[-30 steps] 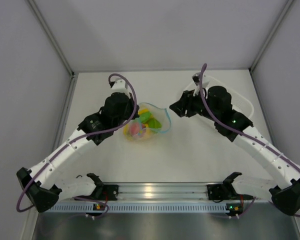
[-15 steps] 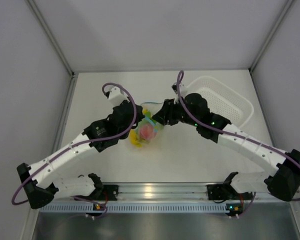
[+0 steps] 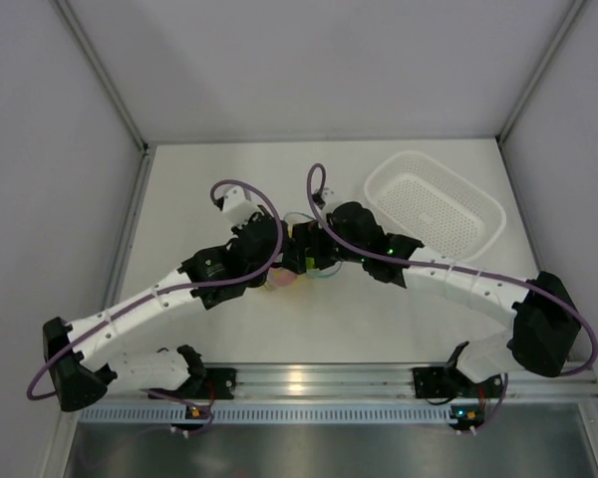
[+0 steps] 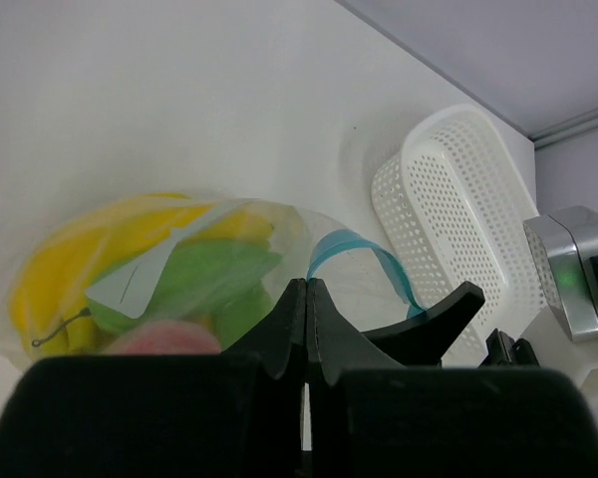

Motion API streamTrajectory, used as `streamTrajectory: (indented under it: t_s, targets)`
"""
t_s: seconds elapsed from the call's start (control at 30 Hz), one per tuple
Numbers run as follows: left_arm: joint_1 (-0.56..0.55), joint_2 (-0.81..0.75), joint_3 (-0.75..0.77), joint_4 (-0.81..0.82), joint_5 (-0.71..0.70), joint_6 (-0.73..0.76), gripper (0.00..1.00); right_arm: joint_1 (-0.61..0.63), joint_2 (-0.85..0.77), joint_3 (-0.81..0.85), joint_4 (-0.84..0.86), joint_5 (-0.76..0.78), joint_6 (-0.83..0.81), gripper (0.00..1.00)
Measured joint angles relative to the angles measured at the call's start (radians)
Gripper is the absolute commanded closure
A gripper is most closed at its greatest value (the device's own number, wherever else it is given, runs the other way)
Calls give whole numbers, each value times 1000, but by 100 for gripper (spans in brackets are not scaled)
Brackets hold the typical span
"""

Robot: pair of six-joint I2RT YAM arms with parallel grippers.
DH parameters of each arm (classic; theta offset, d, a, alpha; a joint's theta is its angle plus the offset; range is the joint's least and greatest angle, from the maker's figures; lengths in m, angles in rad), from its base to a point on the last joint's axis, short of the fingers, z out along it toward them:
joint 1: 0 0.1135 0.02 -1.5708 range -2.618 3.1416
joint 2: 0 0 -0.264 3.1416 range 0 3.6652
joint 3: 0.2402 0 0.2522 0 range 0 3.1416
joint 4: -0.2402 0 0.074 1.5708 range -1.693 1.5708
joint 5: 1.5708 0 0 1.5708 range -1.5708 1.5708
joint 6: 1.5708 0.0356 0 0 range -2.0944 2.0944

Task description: Open the zip-top bag and remove the fake food

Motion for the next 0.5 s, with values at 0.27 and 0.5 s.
streamTrajectory:
  t_s: [0.27, 0.5]
  targets:
    - [-116, -11, -83, 10, -66, -72, 100, 20, -5, -216, 148, 85, 126, 16]
    - [-167, -34, -87, 10, -121, -87, 100, 22, 8, -235, 236, 148, 196, 11]
